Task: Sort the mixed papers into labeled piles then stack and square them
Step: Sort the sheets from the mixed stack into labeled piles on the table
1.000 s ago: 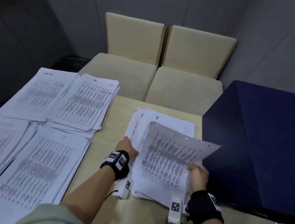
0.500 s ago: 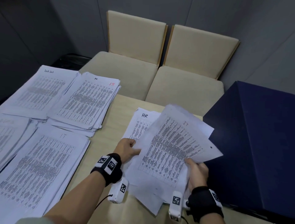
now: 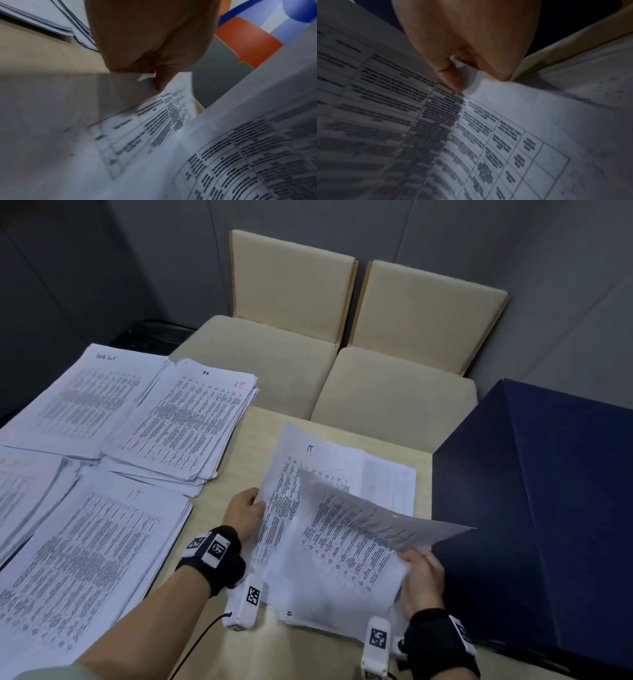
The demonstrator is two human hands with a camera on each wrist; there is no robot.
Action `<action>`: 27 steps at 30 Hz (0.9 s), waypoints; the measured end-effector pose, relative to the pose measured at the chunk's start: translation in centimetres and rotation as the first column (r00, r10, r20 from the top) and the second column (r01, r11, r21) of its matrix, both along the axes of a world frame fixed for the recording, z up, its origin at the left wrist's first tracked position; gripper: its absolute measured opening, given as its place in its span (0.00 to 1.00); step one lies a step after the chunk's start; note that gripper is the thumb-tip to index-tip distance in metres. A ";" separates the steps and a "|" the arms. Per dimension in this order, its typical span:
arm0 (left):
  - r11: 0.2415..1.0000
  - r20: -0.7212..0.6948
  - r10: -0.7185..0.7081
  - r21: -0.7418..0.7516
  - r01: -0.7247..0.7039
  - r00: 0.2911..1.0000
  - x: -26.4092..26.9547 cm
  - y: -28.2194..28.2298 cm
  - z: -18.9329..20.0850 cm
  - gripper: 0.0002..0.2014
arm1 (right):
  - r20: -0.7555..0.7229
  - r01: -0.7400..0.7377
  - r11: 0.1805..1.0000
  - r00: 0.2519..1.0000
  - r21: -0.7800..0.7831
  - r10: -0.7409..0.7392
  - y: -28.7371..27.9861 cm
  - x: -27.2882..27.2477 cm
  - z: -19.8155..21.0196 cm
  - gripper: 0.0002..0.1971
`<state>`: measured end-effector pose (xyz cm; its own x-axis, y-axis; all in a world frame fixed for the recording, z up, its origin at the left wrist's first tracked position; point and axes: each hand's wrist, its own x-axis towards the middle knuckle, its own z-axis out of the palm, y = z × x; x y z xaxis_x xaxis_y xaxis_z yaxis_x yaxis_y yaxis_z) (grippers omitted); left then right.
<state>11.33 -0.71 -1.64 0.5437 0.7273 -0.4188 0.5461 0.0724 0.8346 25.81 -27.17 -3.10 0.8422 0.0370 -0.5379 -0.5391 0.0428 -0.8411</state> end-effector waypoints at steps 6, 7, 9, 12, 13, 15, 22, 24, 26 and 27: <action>0.975 0.179 0.022 -0.222 0.019 0.984 0.5 -1.0 2.0 0.10 | -0.015 -0.166 0.980 0.986 0.113 0.169 0.6 -0.8 0.4 0.07; 0.971 0.179 0.006 -0.236 0.037 0.984 0.5 -1.0 2.0 0.06 | -0.009 -0.196 0.971 0.980 0.139 0.199 0.7 -0.8 0.4 0.05; 0.952 0.185 -0.027 -0.294 0.082 0.982 0.4 -0.9 1.7 0.10 | 0.020 -0.253 0.958 0.967 0.136 0.252 0.9 -0.7 0.5 0.05; 0.927 0.174 -0.070 -0.351 0.128 0.982 0.5 -0.5 1.8 0.11 | 0.003 -0.333 0.941 0.943 0.052 0.333 0.7 -0.2 0.7 0.11; 0.927 0.161 -0.068 -0.355 0.122 0.985 0.6 -0.5 2.4 0.08 | -0.014 -0.360 0.933 0.933 0.019 0.360 0.7 -0.3 1.0 0.07; 0.925 0.168 -0.102 -0.348 0.156 0.980 0.5 -0.6 3.5 0.08 | 0.054 -0.264 0.964 0.963 -0.042 0.266 0.8 -0.5 1.3 0.06; 0.899 0.304 -0.346 -0.163 0.407 0.887 2.2 -1.2 6.8 0.21 | 0.329 -0.206 0.978 0.922 -0.030 0.204 3.6 0.6 7.6 0.12; 0.958 0.354 -0.223 -0.094 0.272 0.908 3.6 -1.6 8.2 0.15 | 0.399 -0.275 0.961 0.878 -0.035 0.266 4.7 0.0 9.3 0.13; 0.986 0.417 -0.103 -0.077 0.149 0.903 4.5 -2.1 9.8 0.12 | 0.462 -0.298 0.954 0.843 -0.023 0.274 5.7 -0.9 10.8 0.16; 0.989 0.450 -0.070 -0.082 0.119 0.890 4.8 -2.3 10.5 0.11 | 0.497 -0.287 0.957 0.826 -0.033 0.265 6.0 -1.2 11.4 0.17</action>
<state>16.09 -3.01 8.89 0.7548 0.6286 -0.1873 0.1277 0.1392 0.9820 24.59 -21.12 8.27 0.9459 0.3206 -0.0492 -0.0503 -0.0046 -0.9987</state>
